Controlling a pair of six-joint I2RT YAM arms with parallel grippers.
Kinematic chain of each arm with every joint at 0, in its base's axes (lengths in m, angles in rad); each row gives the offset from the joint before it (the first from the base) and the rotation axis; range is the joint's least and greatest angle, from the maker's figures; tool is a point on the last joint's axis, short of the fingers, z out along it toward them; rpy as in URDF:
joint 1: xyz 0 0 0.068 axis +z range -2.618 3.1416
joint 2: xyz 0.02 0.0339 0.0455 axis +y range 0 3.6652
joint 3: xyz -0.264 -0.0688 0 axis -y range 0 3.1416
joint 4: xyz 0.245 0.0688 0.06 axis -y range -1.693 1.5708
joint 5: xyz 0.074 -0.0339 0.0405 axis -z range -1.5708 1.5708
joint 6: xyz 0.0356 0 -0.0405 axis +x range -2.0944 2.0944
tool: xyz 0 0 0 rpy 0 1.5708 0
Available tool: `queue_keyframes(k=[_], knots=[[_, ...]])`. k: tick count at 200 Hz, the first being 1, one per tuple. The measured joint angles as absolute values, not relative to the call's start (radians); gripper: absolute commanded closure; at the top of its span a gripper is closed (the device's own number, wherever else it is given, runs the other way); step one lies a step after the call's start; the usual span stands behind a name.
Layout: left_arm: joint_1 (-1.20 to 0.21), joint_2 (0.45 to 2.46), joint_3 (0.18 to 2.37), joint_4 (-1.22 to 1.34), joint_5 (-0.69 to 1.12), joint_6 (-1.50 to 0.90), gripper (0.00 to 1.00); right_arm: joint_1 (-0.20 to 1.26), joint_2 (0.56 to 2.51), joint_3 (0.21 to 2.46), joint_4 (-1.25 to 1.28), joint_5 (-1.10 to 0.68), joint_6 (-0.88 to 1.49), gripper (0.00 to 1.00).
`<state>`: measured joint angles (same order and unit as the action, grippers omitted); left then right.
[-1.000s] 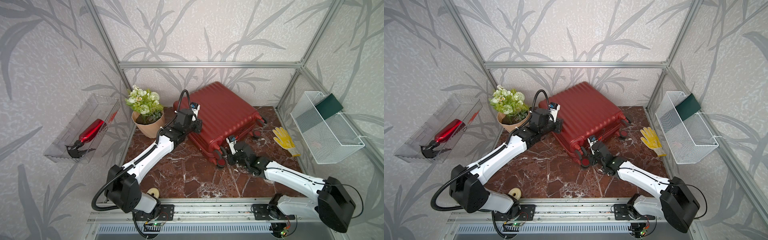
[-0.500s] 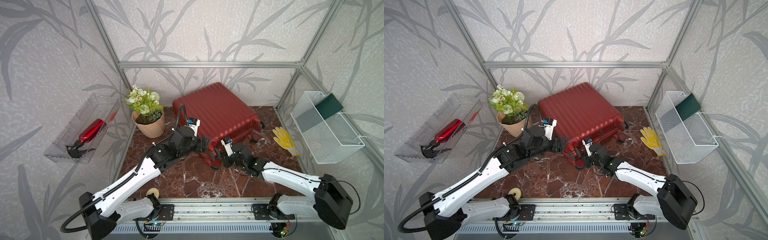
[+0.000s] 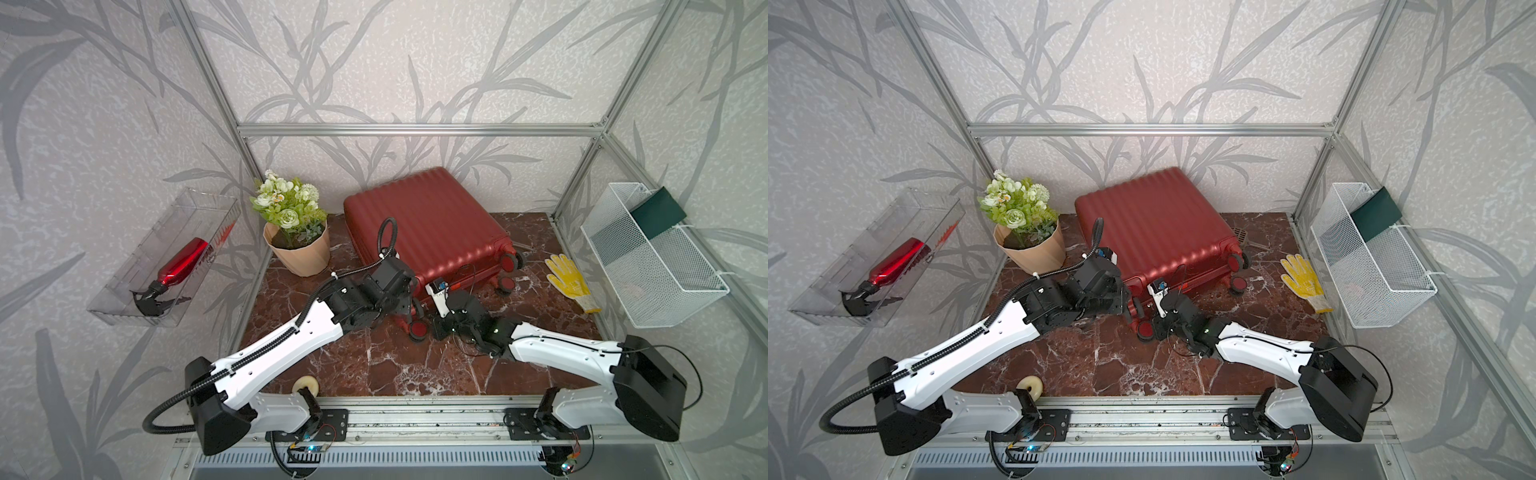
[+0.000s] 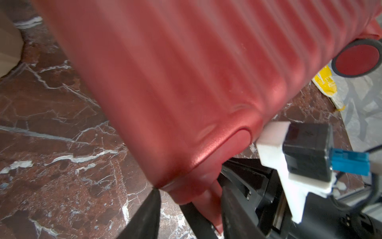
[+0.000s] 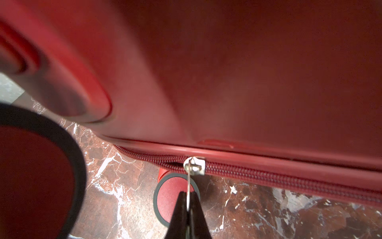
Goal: Open the suitcase zippers
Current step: Unzip the zipper on the suitcase.
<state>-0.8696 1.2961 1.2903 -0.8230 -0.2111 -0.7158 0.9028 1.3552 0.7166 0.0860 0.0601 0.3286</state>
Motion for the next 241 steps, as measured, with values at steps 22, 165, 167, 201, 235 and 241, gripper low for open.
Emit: queue_keyframes(k=[22,165,167,201,235,241], knots=[[-0.870,1.300,1.300,-0.838,-0.231,-0.710,0.72,0.906,1.355,0.717,0.085,0.073,0.325,1.00],[-0.780,1.284,1.269,-0.934,-0.227,-0.646,0.51,0.777,1.260,0.686,0.078,-0.010,0.307,1.00],[-0.780,1.279,1.275,-0.934,-0.226,-0.648,0.50,0.777,1.260,0.686,0.078,-0.010,0.308,1.00],[-0.793,1.251,1.382,-0.934,-0.200,-0.672,0.39,0.782,1.264,0.686,0.085,-0.014,0.314,1.00],[-0.806,1.287,1.395,-0.932,-0.154,-0.724,0.30,0.786,1.271,0.686,0.093,-0.019,0.321,1.00],[-0.810,1.301,1.395,-0.932,-0.147,-0.736,0.29,0.787,1.272,0.686,0.094,-0.019,0.321,1.00]])
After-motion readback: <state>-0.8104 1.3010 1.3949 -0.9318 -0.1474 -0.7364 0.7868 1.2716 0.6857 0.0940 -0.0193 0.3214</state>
